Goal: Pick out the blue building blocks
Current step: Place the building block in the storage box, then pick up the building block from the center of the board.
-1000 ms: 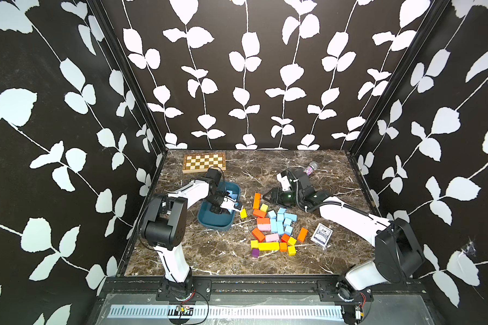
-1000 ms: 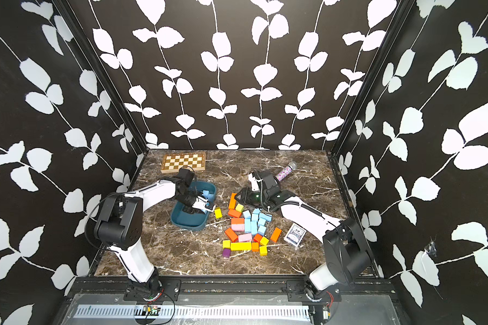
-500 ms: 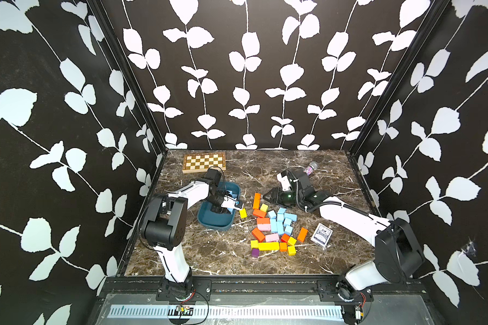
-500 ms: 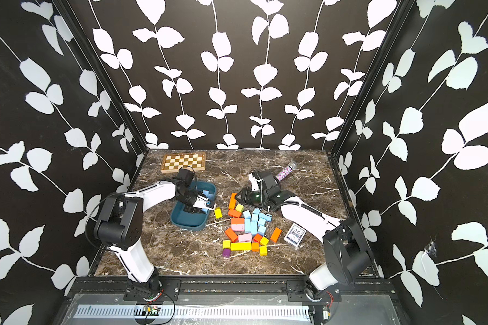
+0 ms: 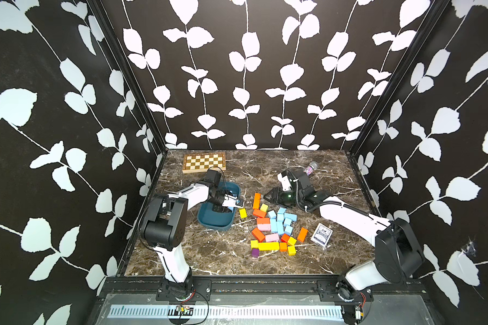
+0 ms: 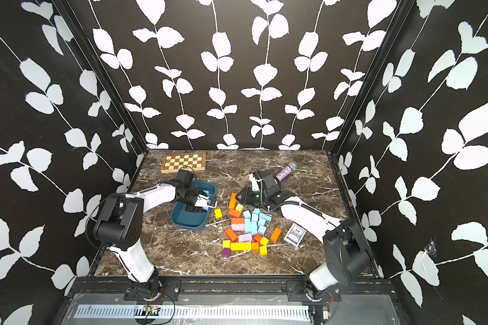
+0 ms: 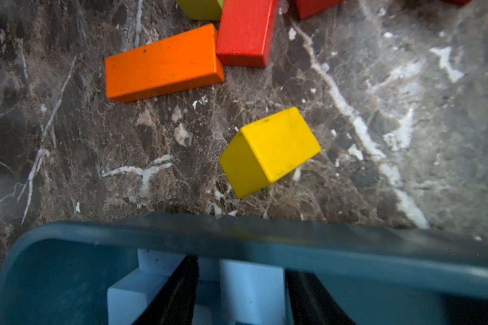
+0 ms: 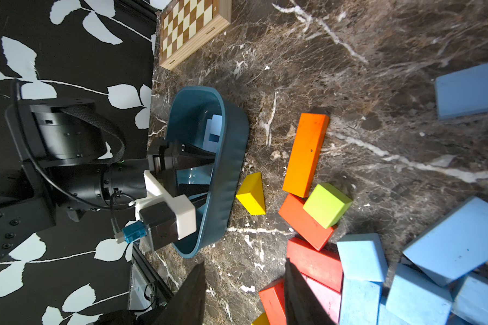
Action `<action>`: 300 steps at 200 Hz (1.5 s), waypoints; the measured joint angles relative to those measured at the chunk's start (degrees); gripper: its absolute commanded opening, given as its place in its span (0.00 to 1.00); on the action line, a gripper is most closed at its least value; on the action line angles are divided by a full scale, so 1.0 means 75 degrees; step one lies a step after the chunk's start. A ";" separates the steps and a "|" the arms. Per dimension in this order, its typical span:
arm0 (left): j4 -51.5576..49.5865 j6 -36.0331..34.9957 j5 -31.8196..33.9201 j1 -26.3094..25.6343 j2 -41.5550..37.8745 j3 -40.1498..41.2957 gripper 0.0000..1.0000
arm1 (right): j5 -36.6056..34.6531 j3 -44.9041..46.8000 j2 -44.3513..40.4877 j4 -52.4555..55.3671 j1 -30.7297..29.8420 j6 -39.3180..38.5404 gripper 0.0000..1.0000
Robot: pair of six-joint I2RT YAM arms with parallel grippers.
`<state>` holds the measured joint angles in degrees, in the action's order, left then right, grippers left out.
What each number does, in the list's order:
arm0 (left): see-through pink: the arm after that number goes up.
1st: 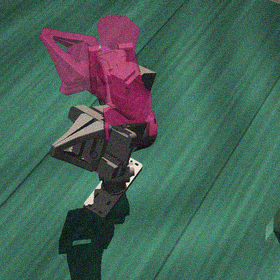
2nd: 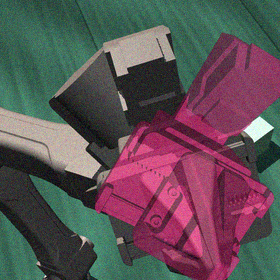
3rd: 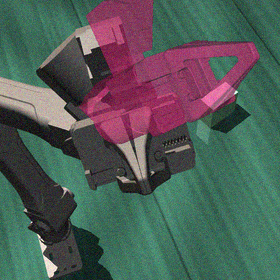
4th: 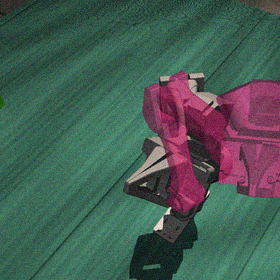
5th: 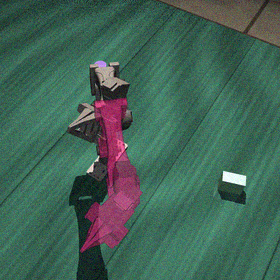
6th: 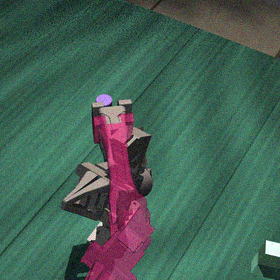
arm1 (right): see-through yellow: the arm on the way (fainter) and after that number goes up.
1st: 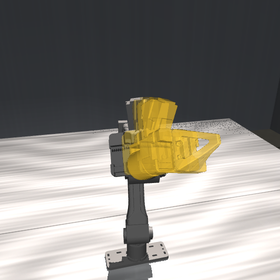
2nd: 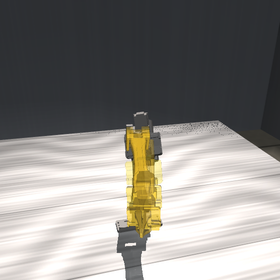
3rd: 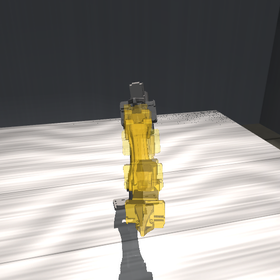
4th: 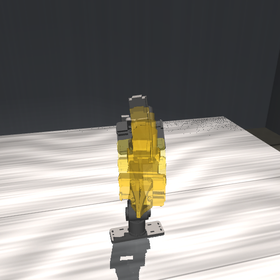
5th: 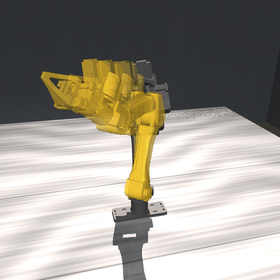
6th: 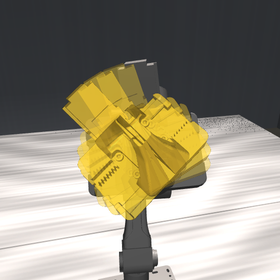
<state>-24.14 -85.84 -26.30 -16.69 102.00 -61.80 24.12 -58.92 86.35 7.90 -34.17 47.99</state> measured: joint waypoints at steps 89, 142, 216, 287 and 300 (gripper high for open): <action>-0.0213 0.1483 -0.0137 0.0000 -0.1119 -0.0195 0.71 | -0.1174 -0.0527 0.0006 0.1288 0.0093 -0.0085 0.44; -0.0702 0.3130 -0.0516 -0.0157 -0.0985 -0.1757 0.71 | -0.1580 -0.0388 0.0006 0.1693 0.0836 0.0213 0.44; -0.1250 0.4348 -0.0335 -0.1492 0.1212 -0.4095 0.71 | -0.1553 0.0023 -0.0262 0.1891 0.1644 0.0268 0.43; -0.1399 0.5689 -0.0085 -0.2498 0.3480 -0.6207 0.71 | -0.1533 0.0530 -0.1288 0.2317 0.2008 0.0271 0.43; -0.1428 0.5904 -0.0032 -0.2617 0.3826 -0.6548 0.71 | -0.1536 0.0606 -0.1443 0.2451 0.2025 0.0277 0.43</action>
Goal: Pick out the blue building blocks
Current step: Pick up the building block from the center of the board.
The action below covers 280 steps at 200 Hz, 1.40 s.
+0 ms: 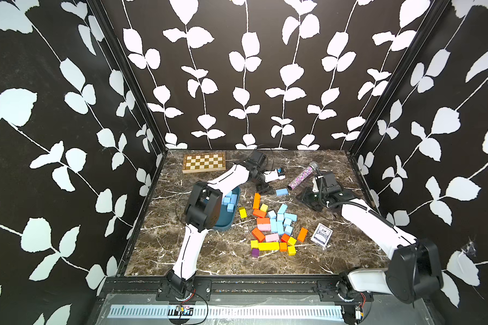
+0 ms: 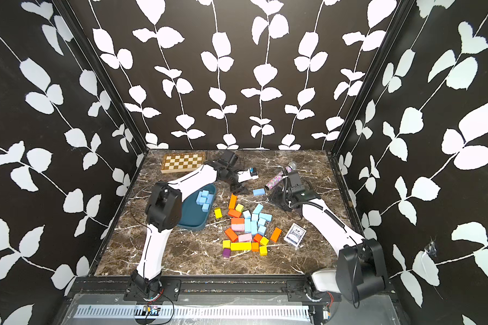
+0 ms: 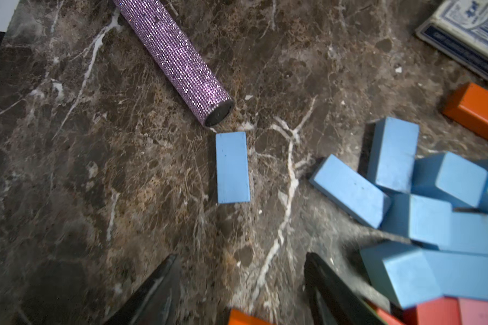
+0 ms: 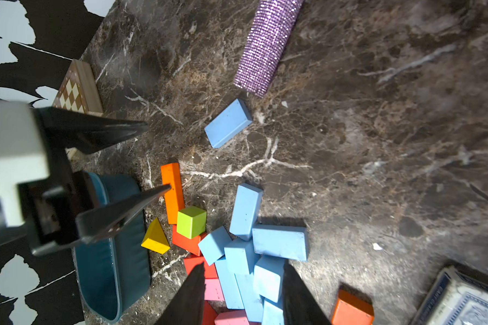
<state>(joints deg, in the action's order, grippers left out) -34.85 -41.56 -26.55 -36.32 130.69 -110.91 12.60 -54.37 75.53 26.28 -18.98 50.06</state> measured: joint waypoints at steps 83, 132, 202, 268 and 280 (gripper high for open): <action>-0.0286 0.1507 0.0548 -0.0417 0.1649 -0.1647 0.68 | -0.0055 0.0557 -0.0947 0.0495 0.0032 0.0195 0.42; -0.0280 0.1894 0.0851 -0.0551 0.2087 -0.2241 0.55 | -0.0178 0.0801 -0.1282 0.0662 0.0032 0.0338 0.42; -0.0478 0.1944 0.1303 -0.1046 0.2544 -0.3051 0.25 | -0.0356 0.0866 -0.1708 0.0982 0.0032 0.0388 0.41; -0.0530 0.1871 0.1521 -0.1052 0.2308 -0.2725 0.10 | -0.0376 0.0857 -0.1623 0.1061 0.0032 0.0326 0.40; -0.0603 0.1883 0.1582 -0.1052 0.2197 -0.2597 0.10 | -0.0373 0.0854 -0.1588 0.1037 0.0035 0.0323 0.40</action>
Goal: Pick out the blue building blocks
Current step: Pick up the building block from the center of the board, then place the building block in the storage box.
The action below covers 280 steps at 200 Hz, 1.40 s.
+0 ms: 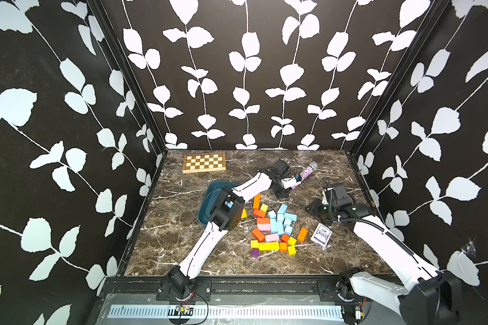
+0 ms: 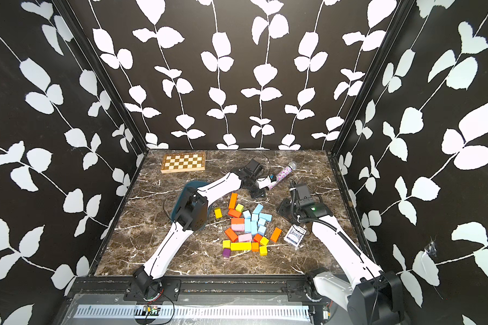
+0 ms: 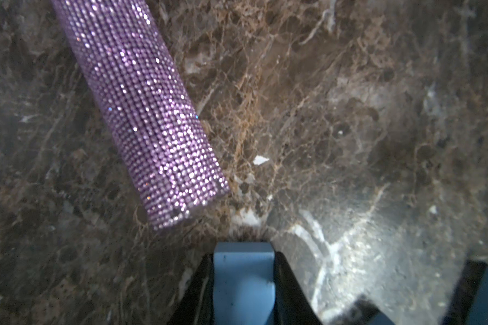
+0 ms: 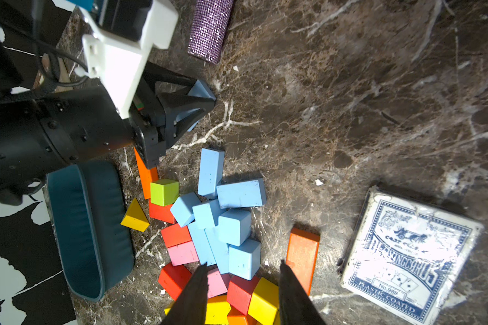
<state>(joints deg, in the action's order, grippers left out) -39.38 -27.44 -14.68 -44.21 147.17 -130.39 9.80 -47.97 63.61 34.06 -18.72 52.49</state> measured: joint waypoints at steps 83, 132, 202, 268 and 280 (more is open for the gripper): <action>0.0207 0.1142 0.0029 0.1142 -0.3794 0.3366 0.09 | -0.0041 -0.0662 0.1105 -0.0729 -0.0490 0.0000 0.39; 0.0650 0.1964 0.0230 0.3142 -0.6470 0.6009 0.11 | -0.0289 -0.1314 0.2192 -0.1416 -0.1370 0.0017 0.39; 0.1268 0.2600 0.0530 0.4406 -0.7443 0.8897 0.11 | -0.0697 -0.1612 0.3045 -0.2055 -0.2232 0.0321 0.39; 0.2457 0.2955 0.0624 0.4412 -0.6467 0.8553 0.16 | -0.0901 -0.1699 0.3034 -0.2095 -0.2404 0.0353 0.39; 0.2544 0.3002 0.0621 0.4412 -0.6263 0.8419 0.18 | -0.0965 -0.1699 0.2993 -0.2078 -0.2404 0.0356 0.39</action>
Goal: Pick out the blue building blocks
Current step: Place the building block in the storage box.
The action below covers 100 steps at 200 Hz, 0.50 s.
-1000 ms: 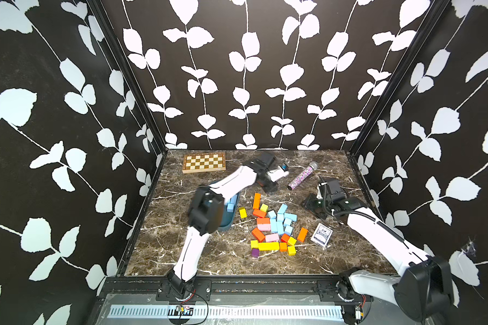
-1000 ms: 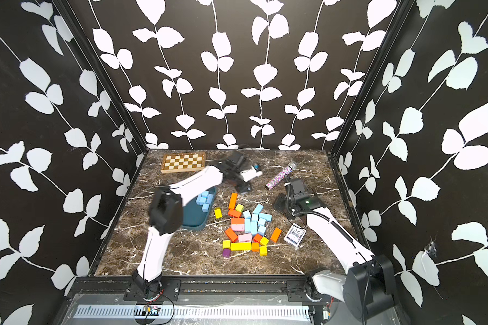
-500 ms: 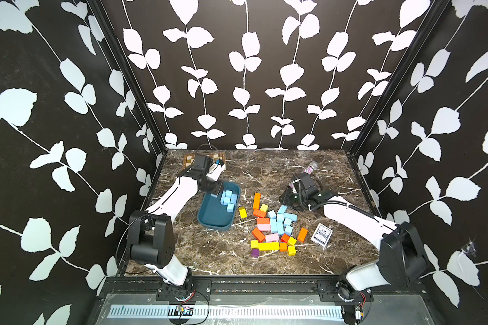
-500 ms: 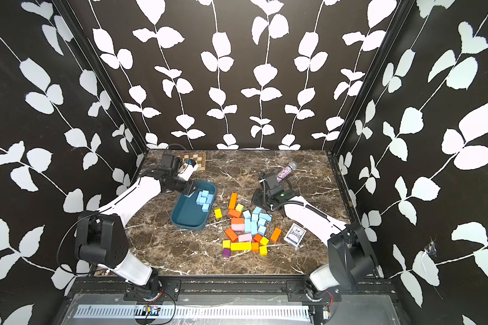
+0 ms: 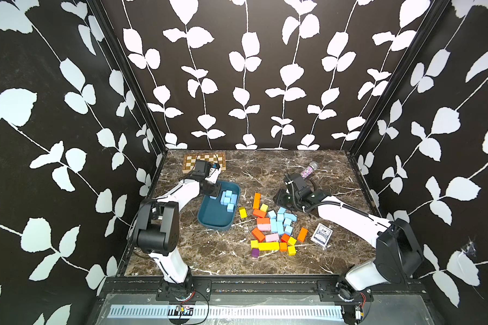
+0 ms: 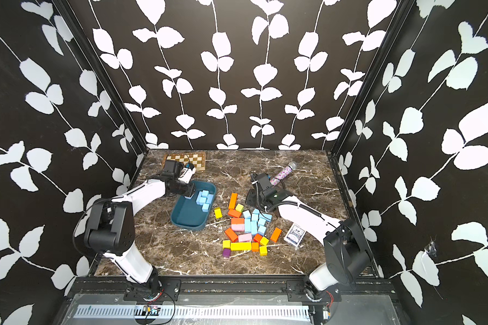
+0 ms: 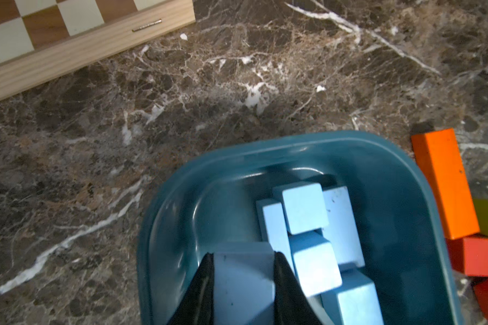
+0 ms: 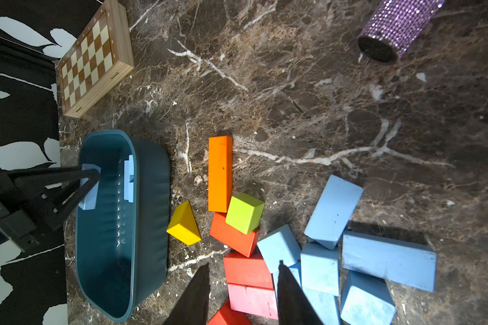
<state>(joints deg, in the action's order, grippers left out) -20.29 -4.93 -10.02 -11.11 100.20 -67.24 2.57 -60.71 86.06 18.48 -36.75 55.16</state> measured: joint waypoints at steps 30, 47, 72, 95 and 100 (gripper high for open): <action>0.0073 0.0058 0.0003 0.0000 0.0300 -0.0184 0.22 | -0.0085 0.0000 -0.0146 0.0015 -0.0003 0.0029 0.39; 0.0067 0.0061 0.0003 0.0000 0.0393 -0.0283 0.29 | -0.0096 0.0000 -0.0157 0.0017 -0.0003 0.0047 0.39; 0.0052 0.0073 0.0003 0.0000 0.0440 -0.0405 0.41 | -0.0114 0.0000 -0.0157 0.0032 -0.0003 0.0052 0.38; 0.0041 0.0105 0.0000 0.0000 0.0440 -0.0475 0.44 | -0.0119 0.0000 -0.0157 0.0035 -0.0003 0.0052 0.39; 0.0038 0.0117 0.0000 0.0000 0.0440 -0.0484 0.45 | -0.0119 0.0000 -0.0154 0.0035 -0.0003 0.0052 0.39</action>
<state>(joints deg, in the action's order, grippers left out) -20.01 -4.05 -10.02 -11.11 103.50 -70.87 1.67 -60.71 84.90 18.74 -36.77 55.55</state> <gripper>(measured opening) 0.437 0.386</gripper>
